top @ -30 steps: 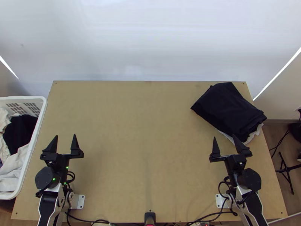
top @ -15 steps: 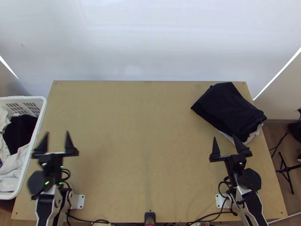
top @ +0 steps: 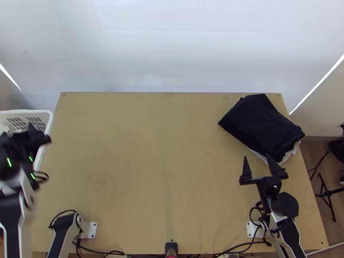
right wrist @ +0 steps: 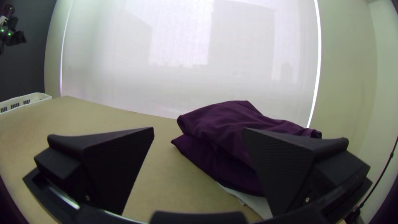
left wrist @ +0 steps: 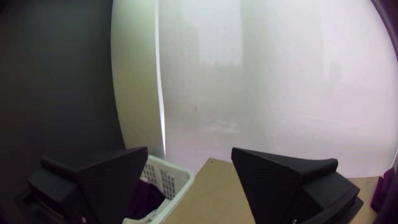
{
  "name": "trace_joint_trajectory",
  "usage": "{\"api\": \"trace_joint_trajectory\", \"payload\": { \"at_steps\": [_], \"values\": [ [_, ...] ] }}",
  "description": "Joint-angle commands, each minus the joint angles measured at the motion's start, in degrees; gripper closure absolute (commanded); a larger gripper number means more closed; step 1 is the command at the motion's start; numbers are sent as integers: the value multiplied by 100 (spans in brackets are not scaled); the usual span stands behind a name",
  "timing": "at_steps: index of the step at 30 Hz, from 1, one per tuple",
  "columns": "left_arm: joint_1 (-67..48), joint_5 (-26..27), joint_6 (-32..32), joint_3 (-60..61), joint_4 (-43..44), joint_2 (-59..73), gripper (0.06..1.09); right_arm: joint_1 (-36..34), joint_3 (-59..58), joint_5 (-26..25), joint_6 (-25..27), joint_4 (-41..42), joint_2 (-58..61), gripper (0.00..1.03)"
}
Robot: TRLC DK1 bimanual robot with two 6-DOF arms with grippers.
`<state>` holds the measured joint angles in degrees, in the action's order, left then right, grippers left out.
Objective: Fold the t-shirt
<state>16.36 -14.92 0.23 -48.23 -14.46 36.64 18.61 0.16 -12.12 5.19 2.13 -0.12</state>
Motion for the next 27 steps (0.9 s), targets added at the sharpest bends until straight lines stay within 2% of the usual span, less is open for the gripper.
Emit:
{"api": "trace_joint_trajectory", "payload": {
  "at_steps": [1, 4, 7, 13, 15, 17, 19, 25, 27],
  "values": [
    [2117, 973, -559, -1998, -1437, 2734, 10, 2, 1, -1, 8, -2, 3, 4],
    [2776, 1457, -682, -2903, -1982, 4184, 10, 2, 1, -1, 8, -2, 3, 4],
    [3136, 1501, -682, -3870, -2369, 5591, 10, 2, 1, -1, 8, 7, 3, 4],
    [3418, 1553, -594, -5030, -2360, 7480, 10, 2, 1, -1, 8, -2, 3, 4],
    [3427, 1852, -392, -5232, -2307, 7937, 10, 2, 1, -1, 8, -2, 3, 4],
    [3470, 2476, -243, -5337, -2237, 8342, 10, 2, 1, -1, 8, -2, 3, 4],
    [3470, 2740, -137, -5504, -2237, 8737, 10, 2, 1, -1, 8, 7, 3, 4],
    [3347, 2766, 285, -5751, -1745, 9721, 10, 2, 1, -1, 8, -2, 3, 4],
    [3339, 2617, 337, -5830, -1428, 9994, 10, 2, 1, -1, -1, -2, 3, 4]
  ]
}}
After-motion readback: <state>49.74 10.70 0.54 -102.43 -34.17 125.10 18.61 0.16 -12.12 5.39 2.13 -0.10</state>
